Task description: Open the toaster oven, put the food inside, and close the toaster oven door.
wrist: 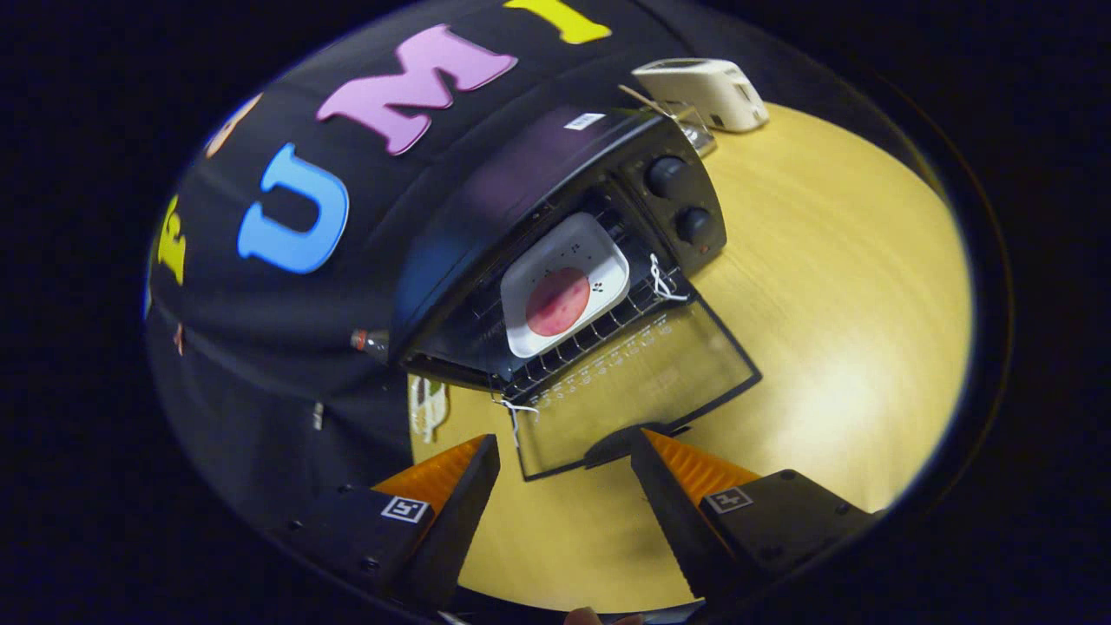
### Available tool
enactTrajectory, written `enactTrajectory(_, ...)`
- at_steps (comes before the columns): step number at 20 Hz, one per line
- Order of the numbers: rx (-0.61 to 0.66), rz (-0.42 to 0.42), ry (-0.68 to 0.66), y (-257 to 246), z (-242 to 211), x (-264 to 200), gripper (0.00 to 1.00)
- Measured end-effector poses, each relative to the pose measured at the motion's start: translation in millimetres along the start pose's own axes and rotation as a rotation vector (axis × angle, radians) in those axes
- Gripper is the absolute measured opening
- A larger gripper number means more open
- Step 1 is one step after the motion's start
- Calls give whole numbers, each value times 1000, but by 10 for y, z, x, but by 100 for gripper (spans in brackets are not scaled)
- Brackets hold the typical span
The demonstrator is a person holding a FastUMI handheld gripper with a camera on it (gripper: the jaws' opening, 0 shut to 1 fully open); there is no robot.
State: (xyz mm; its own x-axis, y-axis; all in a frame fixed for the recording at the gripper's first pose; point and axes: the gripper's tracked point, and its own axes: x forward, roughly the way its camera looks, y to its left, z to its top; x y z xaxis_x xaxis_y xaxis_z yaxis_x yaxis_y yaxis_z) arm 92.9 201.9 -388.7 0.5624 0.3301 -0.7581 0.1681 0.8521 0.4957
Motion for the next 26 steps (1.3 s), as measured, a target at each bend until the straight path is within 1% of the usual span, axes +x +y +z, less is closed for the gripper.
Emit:
enactTrajectory(2,-144,-47,-22,-107,-59,-31,99)
enactTrajectory(4,-252,-83,-44,-209,-113,-17,99)
enactTrajectory(6,-328,-121,-41,-325,-243,22,99)
enactTrajectory(8,-377,-146,-28,-392,-376,98,99)
enactTrajectory(11,-412,-171,14,-451,-587,261,99)
enactTrajectory(16,-443,-223,60,-489,-761,572,99)
enactTrajectory(22,-442,-286,73,-601,-783,864,99)
enactTrajectory(26,-460,-326,81,-643,-770,945,99)
